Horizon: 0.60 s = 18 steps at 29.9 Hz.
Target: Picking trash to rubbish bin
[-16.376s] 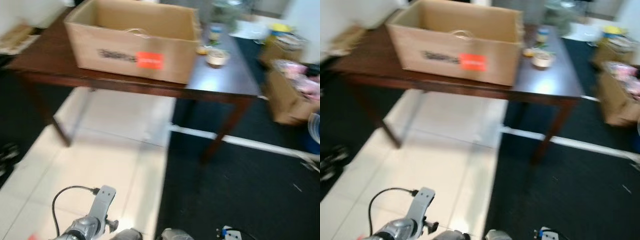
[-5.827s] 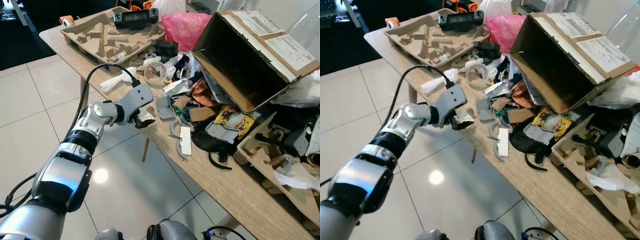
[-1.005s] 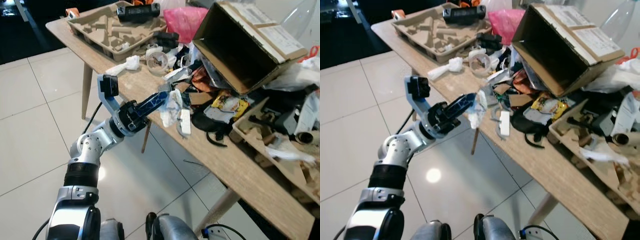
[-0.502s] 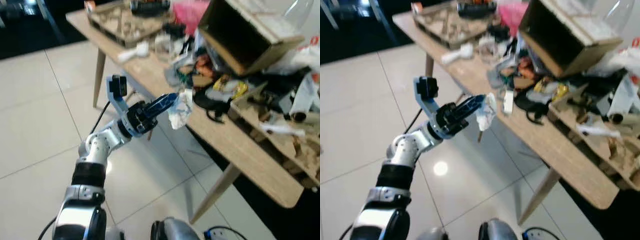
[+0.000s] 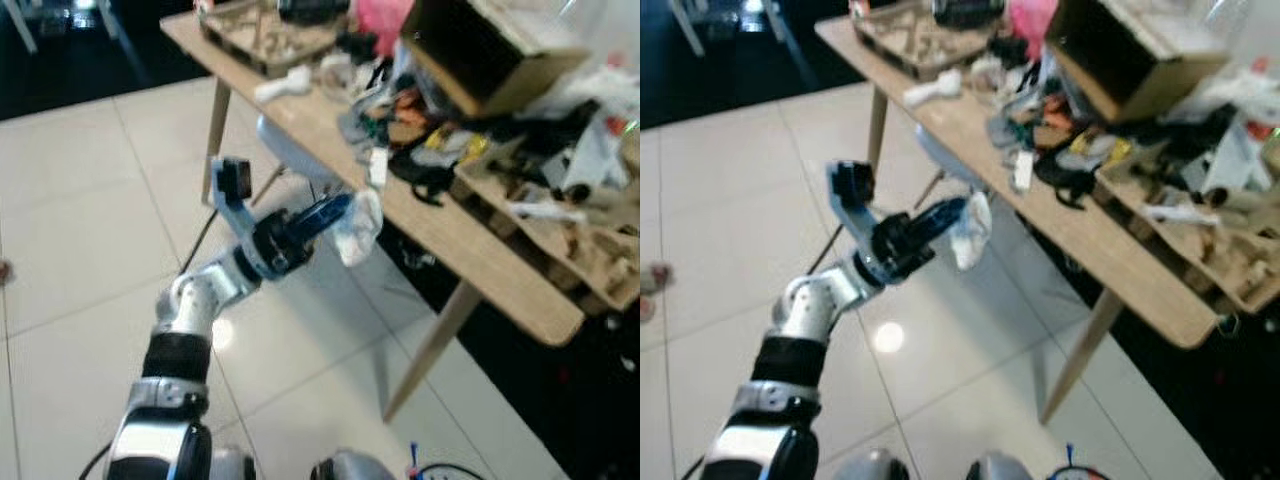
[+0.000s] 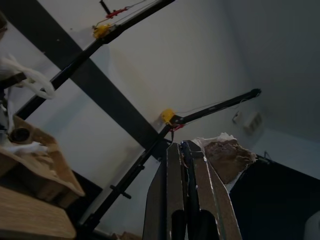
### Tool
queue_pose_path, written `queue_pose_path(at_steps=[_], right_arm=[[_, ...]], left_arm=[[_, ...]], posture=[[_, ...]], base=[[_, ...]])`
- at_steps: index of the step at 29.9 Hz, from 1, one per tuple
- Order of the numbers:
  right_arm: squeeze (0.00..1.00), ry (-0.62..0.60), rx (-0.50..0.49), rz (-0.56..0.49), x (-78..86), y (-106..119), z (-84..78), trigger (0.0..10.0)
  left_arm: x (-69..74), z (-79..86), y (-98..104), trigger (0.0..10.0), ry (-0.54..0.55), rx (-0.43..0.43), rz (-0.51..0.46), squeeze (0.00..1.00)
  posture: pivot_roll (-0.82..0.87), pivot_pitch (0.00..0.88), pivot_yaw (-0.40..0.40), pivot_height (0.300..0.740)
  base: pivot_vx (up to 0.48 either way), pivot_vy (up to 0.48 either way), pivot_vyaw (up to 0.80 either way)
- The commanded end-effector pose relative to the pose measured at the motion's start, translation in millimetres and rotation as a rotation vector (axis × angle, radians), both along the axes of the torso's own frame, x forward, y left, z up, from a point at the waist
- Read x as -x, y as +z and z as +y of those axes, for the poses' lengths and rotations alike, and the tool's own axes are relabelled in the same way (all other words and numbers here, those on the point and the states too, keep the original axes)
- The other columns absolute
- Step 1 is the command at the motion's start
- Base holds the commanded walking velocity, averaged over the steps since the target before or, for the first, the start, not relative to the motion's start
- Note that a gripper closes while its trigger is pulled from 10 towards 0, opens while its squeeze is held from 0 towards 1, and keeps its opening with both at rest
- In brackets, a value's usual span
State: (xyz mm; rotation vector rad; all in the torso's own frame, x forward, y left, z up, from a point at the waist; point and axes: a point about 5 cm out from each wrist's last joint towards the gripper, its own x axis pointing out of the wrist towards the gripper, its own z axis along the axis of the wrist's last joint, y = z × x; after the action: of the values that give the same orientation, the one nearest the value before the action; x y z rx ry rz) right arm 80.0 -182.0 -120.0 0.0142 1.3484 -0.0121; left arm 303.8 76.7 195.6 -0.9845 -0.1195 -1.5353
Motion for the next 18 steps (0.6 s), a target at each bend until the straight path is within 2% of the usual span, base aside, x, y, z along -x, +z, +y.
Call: queue_pose_path(at_steps=[1,18], right_arm=[[0.00,-0.007,-0.019,-0.004,1.1,-0.6,5.2,10.0],[0.00,-0.009,-0.020,-0.004,1.3,-0.7,5.0,10.0]], left_arm=[[1.5,3.2,-4.5,10.0,0.011,0.005,0.014,0.00],[2.0,2.0,-3.3,10.0,0.014,0.011,0.006,0.00]], posture=[[0.09,0.125,-0.061,0.740],[0.09,0.124,-0.063,0.740]], base=[[-0.345,0.000,0.00],[-0.345,0.000,0.00]])
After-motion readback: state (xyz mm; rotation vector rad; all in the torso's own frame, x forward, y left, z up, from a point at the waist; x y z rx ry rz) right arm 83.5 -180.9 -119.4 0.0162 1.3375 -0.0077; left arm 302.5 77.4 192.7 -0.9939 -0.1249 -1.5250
